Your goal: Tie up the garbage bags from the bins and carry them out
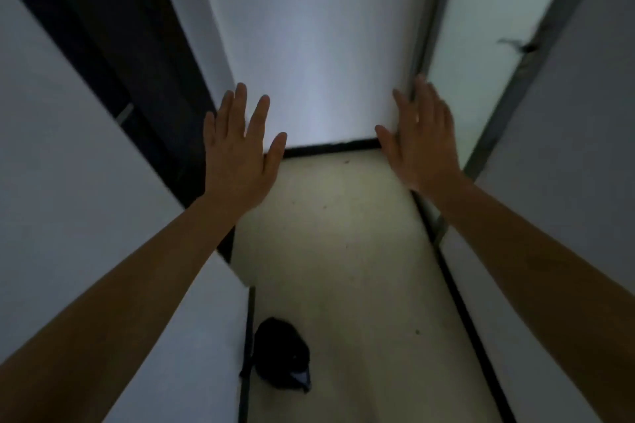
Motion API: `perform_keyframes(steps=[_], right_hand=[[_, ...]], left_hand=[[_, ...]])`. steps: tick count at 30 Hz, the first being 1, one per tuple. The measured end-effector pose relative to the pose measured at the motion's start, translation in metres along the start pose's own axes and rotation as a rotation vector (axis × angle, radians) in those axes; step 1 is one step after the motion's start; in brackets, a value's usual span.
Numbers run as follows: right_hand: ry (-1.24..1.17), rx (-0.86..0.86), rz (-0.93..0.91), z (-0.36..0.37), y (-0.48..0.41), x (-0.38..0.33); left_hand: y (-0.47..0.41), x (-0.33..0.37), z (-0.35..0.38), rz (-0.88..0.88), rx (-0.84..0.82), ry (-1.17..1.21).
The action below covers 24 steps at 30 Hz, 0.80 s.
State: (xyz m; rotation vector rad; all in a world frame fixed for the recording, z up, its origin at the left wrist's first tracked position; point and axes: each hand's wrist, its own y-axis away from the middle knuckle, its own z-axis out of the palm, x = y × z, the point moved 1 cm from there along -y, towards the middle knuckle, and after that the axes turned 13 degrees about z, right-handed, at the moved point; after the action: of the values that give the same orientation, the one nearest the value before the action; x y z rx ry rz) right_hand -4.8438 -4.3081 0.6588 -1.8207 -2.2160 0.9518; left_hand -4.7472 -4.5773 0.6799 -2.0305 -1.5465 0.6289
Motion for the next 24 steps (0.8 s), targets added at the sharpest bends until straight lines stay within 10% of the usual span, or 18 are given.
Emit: perform_keyframes(steps=[10, 24], right_hand=[[0.417, 0.278, 0.421, -0.267, 0.155, 0.112], [1.04, 0.411, 1.219, -0.574, 0.604, 0.116]], left_hand=[[-0.102, 0.221, -0.071, 0.525, 0.239, 0.408], [0.084, 0.634, -0.228, 1.201, 0.204, 1.095]])
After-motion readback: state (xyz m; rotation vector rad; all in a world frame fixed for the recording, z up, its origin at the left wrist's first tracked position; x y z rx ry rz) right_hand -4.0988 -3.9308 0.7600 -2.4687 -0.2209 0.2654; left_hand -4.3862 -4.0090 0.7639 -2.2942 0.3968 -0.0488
